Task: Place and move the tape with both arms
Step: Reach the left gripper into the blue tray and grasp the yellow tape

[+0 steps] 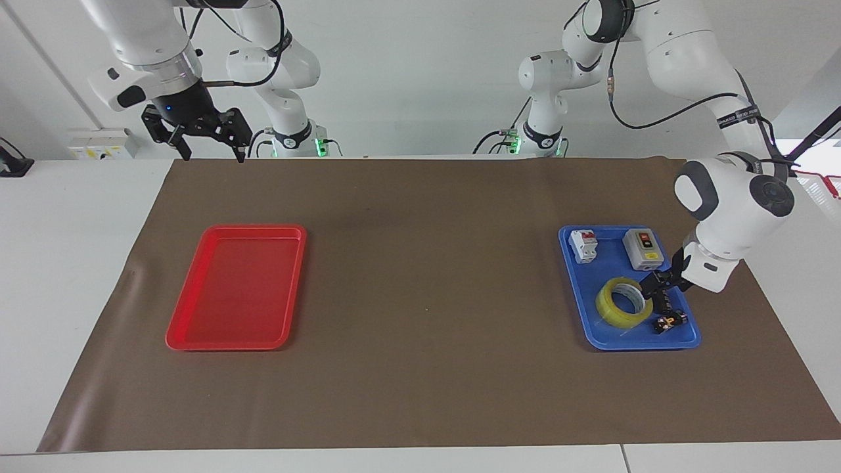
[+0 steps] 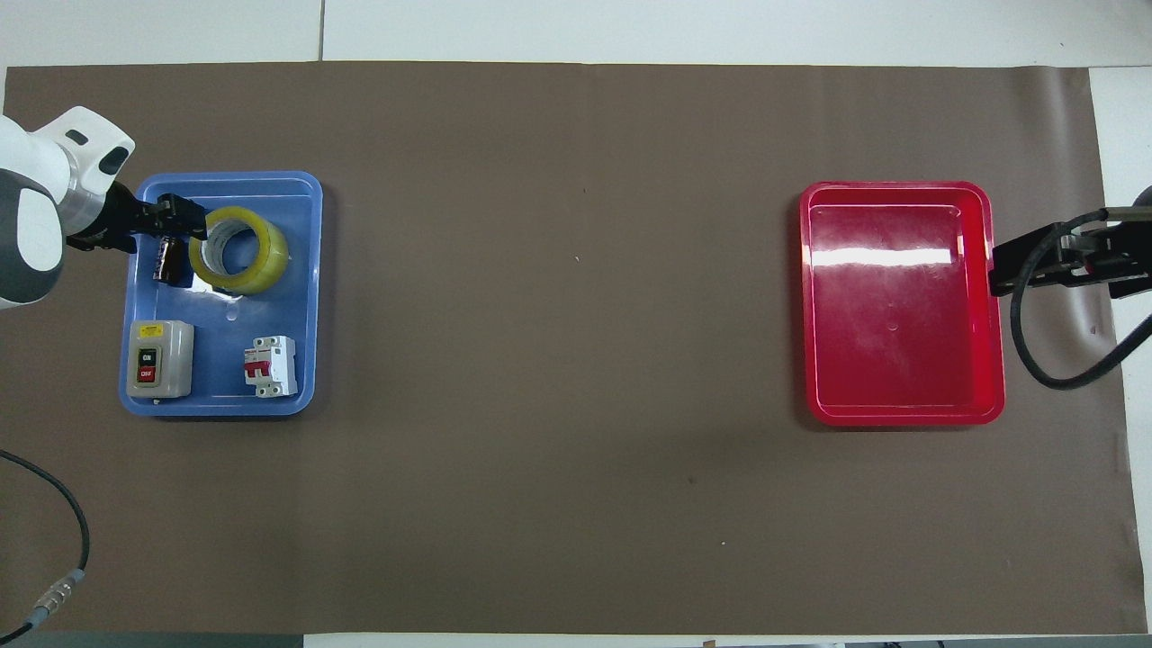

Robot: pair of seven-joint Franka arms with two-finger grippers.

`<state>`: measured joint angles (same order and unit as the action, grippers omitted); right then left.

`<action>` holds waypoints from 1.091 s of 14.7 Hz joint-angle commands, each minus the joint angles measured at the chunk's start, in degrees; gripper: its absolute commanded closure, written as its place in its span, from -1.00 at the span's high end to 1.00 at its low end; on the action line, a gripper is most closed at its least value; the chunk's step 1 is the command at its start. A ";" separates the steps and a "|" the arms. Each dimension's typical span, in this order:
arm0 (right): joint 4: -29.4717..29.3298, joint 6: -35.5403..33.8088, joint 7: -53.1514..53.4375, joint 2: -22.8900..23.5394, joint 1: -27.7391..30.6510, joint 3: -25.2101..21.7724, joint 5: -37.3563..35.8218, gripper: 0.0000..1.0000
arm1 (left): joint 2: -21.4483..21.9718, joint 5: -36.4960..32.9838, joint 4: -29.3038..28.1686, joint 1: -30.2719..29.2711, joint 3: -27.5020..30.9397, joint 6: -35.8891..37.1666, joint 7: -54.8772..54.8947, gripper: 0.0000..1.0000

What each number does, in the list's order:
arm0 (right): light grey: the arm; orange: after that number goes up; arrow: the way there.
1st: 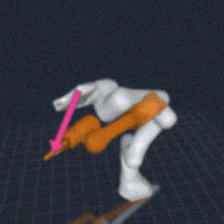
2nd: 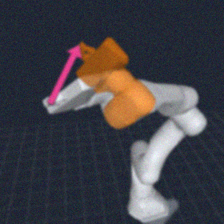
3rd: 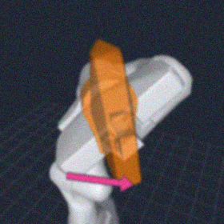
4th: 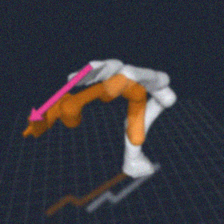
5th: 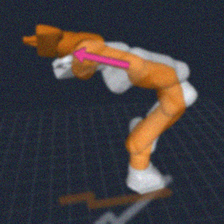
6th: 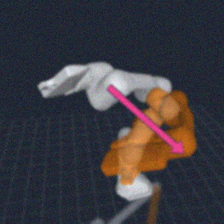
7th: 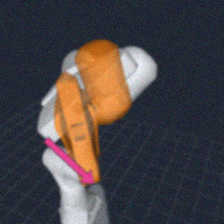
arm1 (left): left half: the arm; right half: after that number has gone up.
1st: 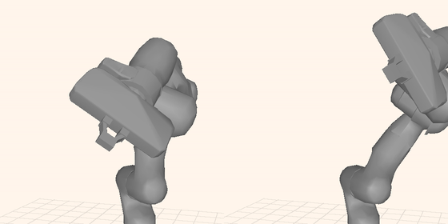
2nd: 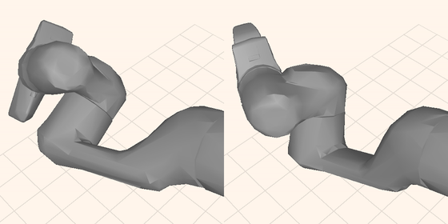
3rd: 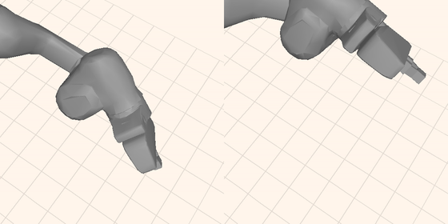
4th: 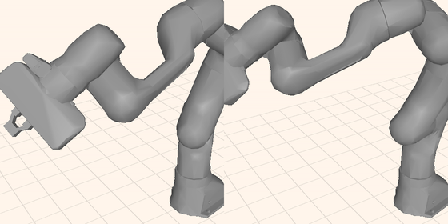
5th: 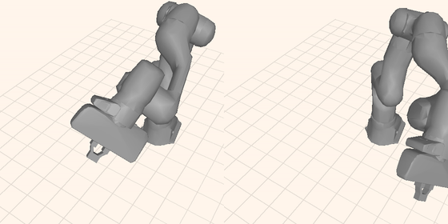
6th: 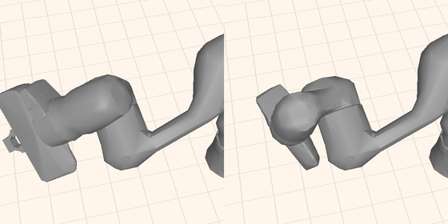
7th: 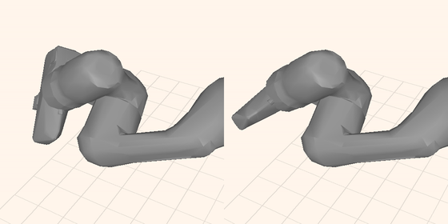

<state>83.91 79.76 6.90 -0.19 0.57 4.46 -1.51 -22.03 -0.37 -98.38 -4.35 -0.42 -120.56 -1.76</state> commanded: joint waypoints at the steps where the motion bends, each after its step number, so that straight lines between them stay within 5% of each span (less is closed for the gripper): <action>1: 0.82 0.66 -1.63 -0.87 0.66 0.28 -0.16 1.00 | 0.76 0.99 -1.47 0.66 0.51 -1.35 -0.70 1.00; 16: 0.82 0.66 -1.71 -0.87 0.75 0.28 -0.16 1.00 | -1.00 1.25 -4.71 1.10 0.51 -6.18 -2.19 0.98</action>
<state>83.91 79.76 6.90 -0.19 0.57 4.46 -1.51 -24.11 -0.23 -101.37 -2.82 -0.30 -125.60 -4.39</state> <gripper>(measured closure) 0.000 0.004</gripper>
